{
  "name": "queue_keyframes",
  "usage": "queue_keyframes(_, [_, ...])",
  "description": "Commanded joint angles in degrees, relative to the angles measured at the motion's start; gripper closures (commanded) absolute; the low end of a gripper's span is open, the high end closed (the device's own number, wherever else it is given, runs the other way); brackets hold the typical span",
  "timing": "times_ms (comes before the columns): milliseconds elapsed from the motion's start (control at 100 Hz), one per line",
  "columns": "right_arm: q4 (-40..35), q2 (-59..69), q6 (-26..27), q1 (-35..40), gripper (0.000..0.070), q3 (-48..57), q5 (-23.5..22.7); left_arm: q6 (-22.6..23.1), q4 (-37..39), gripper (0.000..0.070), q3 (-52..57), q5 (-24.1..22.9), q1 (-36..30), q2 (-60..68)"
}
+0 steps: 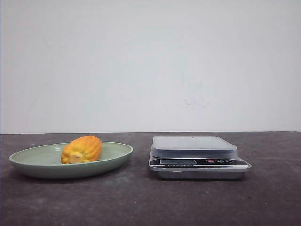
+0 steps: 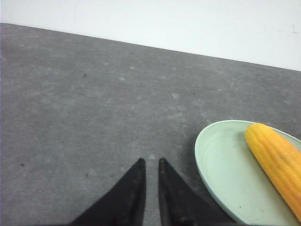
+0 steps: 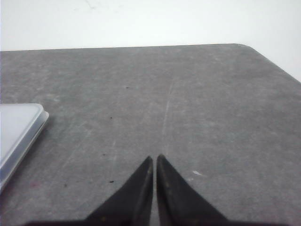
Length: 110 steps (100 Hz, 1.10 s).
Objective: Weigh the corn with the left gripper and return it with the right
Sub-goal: 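Move the left gripper down toward the yellow corn cob on the plate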
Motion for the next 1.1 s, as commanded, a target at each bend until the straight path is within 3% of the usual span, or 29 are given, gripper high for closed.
queue_keyframes(0, [0.7, -0.1, 1.0, 0.0, 0.0693, -0.3, -0.1, 0.6, -0.2, 0.0700, -0.9, 0.0, -0.1, 0.0])
queue_keyframes(610, [-0.5, -0.1, 1.8, 0.0, 0.0693, -0.3, -1.2, -1.4, 0.0, 0.0700, -0.9, 0.1, -0.1, 0.0])
queue_keyframes(740, [0.4, -0.1, 3.8, 0.0, 0.0696, 0.3, -1.2, -6.4, 0.3, 0.0699, -0.9, 0.1, -0.1, 0.0])
queue_keyframes(880, [0.2, 2.2, 6.3, 0.0, 0.0698, 5.5, -1.1, -15.0, -2.3, 0.0692, 2.9, 0.8, -0.1, 2.0])
queue_keyframes(1090, [-1.9, 14.7, 11.1, 0.0, 0.0698, 20.9, -1.2, -17.0, -0.2, 0.0692, 16.4, 1.8, -0.2, 12.4])
